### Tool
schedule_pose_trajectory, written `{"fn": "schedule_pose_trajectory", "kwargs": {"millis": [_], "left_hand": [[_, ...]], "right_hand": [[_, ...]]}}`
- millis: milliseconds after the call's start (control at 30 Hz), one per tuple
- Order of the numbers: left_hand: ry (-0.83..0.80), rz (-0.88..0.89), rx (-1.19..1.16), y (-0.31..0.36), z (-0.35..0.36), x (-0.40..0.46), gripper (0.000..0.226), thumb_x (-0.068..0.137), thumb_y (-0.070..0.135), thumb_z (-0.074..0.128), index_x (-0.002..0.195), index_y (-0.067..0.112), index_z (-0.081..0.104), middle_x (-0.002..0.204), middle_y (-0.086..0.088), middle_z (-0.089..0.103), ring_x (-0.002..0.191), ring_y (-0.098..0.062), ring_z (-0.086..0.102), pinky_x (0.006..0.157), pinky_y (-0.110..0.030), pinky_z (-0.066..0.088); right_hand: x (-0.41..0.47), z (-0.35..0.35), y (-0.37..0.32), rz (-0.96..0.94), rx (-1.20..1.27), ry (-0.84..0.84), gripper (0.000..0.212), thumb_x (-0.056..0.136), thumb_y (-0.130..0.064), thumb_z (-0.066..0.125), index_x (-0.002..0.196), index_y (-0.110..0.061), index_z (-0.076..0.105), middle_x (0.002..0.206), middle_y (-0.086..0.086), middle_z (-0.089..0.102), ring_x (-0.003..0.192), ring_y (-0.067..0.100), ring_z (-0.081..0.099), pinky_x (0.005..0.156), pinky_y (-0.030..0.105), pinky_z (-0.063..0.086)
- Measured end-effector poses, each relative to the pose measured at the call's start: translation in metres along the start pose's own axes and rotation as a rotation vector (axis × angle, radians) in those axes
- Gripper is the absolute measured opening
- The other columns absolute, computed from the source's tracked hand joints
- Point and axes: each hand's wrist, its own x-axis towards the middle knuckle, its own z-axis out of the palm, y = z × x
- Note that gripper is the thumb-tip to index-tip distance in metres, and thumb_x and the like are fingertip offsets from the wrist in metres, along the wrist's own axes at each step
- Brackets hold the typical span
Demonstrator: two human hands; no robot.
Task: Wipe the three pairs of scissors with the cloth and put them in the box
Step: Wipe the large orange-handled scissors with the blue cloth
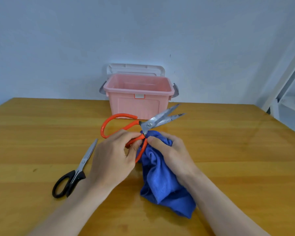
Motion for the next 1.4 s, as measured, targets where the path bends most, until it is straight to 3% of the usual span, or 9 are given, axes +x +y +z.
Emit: {"fn": "schedule_pose_trajectory", "kwargs": {"millis": [200, 367, 467, 600, 867, 1033, 1100, 1267, 1400], "left_hand": [[-0.155, -0.12, -0.016, -0.004, 0.005, -0.004, 0.01, 0.091, 0.028, 0.063, 0.096, 0.023, 0.069, 0.153, 0.006, 0.037, 0.119, 0.0, 0.05, 0.08, -0.02, 0.049], [-0.161, -0.164, -0.069, -0.003, 0.005, -0.004, 0.01, 0.088, 0.026, 0.067, 0.095, 0.021, 0.073, 0.109, 0.011, 0.046, 0.07, -0.005, 0.061, 0.055, -0.016, 0.048], [-0.158, -0.212, -0.129, -0.002, 0.01, -0.005, 0.011, 0.085, 0.024, 0.071, 0.096, 0.026, 0.074, 0.096, 0.012, 0.052, 0.073, -0.006, 0.061, 0.06, -0.017, 0.048], [-0.288, -0.564, -0.51, 0.007, 0.008, -0.003, 0.009, 0.087, 0.037, 0.067, 0.095, 0.035, 0.071, 0.088, 0.015, 0.071, 0.08, -0.006, 0.068, 0.065, -0.017, 0.052], [-0.431, -0.703, -0.826, 0.001, -0.006, 0.007, 0.065, 0.08, 0.041, 0.074, 0.134, 0.035, 0.038, 0.1, 0.004, 0.074, 0.088, -0.02, 0.071, 0.075, -0.036, 0.055], [-0.493, -0.779, -0.839, 0.007, -0.013, 0.009, 0.045, 0.098, 0.025, 0.053, 0.128, 0.042, 0.024, 0.094, -0.02, 0.064, 0.054, -0.026, 0.064, 0.04, -0.029, 0.044], [-0.49, -0.794, -0.849, 0.01, -0.015, 0.009, 0.047, 0.101, 0.025, 0.048, 0.131, 0.049, 0.021, 0.094, -0.026, 0.065, 0.056, -0.029, 0.065, 0.041, -0.03, 0.047], [-0.568, -0.778, -0.929, 0.019, -0.014, 0.003, 0.066, 0.098, 0.033, 0.047, 0.135, 0.059, -0.001, 0.112, 0.011, 0.061, 0.064, -0.016, 0.072, 0.049, -0.03, 0.055], [-0.542, -0.755, -0.977, 0.014, -0.013, 0.007, 0.065, 0.097, 0.024, 0.049, 0.126, 0.063, 0.006, 0.12, -0.004, 0.057, 0.065, -0.031, 0.068, 0.047, -0.037, 0.054]], "right_hand": [[0.001, -0.001, 0.004, -0.014, -0.062, -0.003, 0.032, 0.093, -0.016, 0.066, 0.087, 0.014, 0.055, 0.075, 0.023, 0.059, 0.069, 0.026, 0.059, 0.066, 0.036, 0.05], [-0.001, 0.001, 0.004, 0.01, -0.034, -0.017, 0.032, 0.088, -0.025, 0.073, 0.089, 0.005, 0.063, 0.075, 0.016, 0.064, 0.067, 0.023, 0.063, 0.063, 0.031, 0.054], [0.002, -0.001, 0.008, 0.023, -0.002, 0.018, 0.028, 0.089, -0.019, 0.073, 0.089, 0.007, 0.064, 0.08, 0.025, 0.068, 0.071, 0.032, 0.066, 0.07, 0.042, 0.055], [0.002, 0.0, 0.01, -0.035, 0.041, 0.074, 0.017, 0.09, -0.012, 0.07, 0.082, 0.002, 0.066, 0.08, 0.028, 0.067, 0.071, 0.044, 0.065, 0.071, 0.047, 0.057], [-0.003, 0.0, 0.001, -0.026, 0.104, -0.072, 0.023, 0.094, -0.008, 0.063, 0.074, 0.004, 0.062, 0.061, 0.007, 0.058, 0.056, 0.013, 0.057, 0.056, 0.023, 0.048], [-0.004, 0.0, 0.004, -0.049, 0.028, -0.106, 0.028, 0.092, -0.016, 0.068, 0.092, 0.011, 0.062, 0.079, 0.019, 0.062, 0.074, 0.028, 0.06, 0.073, 0.04, 0.05], [-0.004, 0.001, 0.004, -0.068, 0.015, -0.089, 0.024, 0.091, -0.016, 0.069, 0.094, 0.008, 0.065, 0.08, 0.02, 0.064, 0.073, 0.027, 0.063, 0.071, 0.037, 0.053], [-0.005, 0.002, 0.002, -0.171, -0.042, -0.01, 0.009, 0.091, -0.006, 0.066, 0.092, 0.003, 0.069, 0.067, 0.003, 0.065, 0.059, 0.005, 0.063, 0.057, 0.017, 0.05], [-0.004, 0.001, -0.001, -0.246, -0.18, 0.086, 0.014, 0.089, -0.019, 0.072, 0.082, -0.007, 0.071, 0.067, -0.001, 0.065, 0.064, 0.007, 0.06, 0.062, 0.02, 0.048]]}}
